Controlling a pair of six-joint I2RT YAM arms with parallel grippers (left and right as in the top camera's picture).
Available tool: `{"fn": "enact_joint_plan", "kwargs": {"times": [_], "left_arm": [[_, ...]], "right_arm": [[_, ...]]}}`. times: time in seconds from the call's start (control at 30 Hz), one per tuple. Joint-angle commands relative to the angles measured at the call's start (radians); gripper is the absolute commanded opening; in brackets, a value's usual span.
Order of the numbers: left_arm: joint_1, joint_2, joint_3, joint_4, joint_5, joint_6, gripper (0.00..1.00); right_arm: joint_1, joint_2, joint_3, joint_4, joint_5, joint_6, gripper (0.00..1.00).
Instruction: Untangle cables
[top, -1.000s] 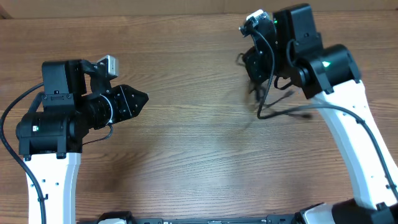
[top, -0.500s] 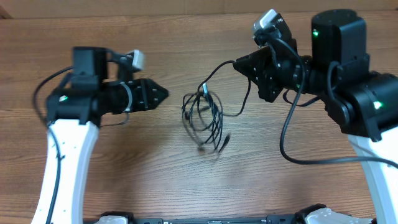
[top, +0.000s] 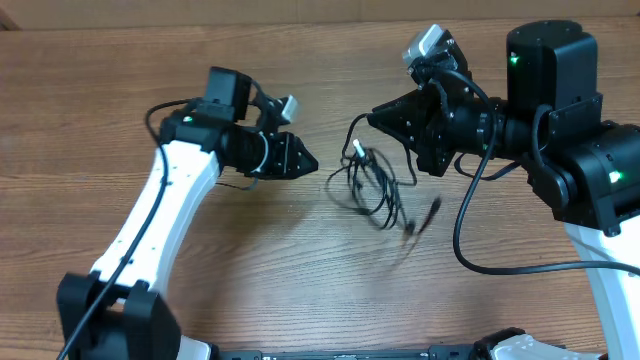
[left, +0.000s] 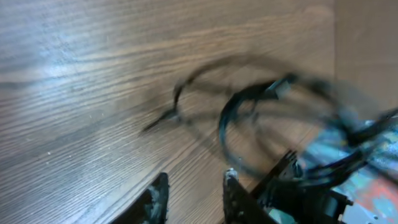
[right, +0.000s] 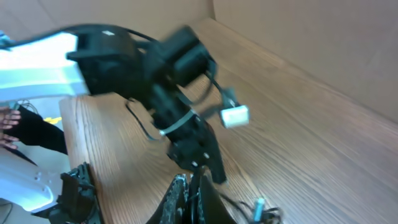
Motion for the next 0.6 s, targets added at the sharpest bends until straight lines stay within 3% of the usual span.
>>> {"fn": "enact_joint_plan", "kwargs": {"times": [0.0, 0.27, 0.57], "left_arm": [[-0.033, 0.02, -0.005, 0.01, 0.045, 0.093, 0.19], [-0.09, 0.019, -0.005, 0.074, 0.044, 0.133, 0.24], [-0.131, 0.019, -0.005, 0.124, -0.025, 0.127, 0.24]], "right_arm": [[0.006, -0.021, 0.034, 0.017, -0.043, 0.001, 0.04], [0.006, -0.021, 0.034, 0.031, -0.071, 0.034, 0.04], [0.006, -0.021, 0.034, 0.036, -0.303, 0.057, 0.04]]}}
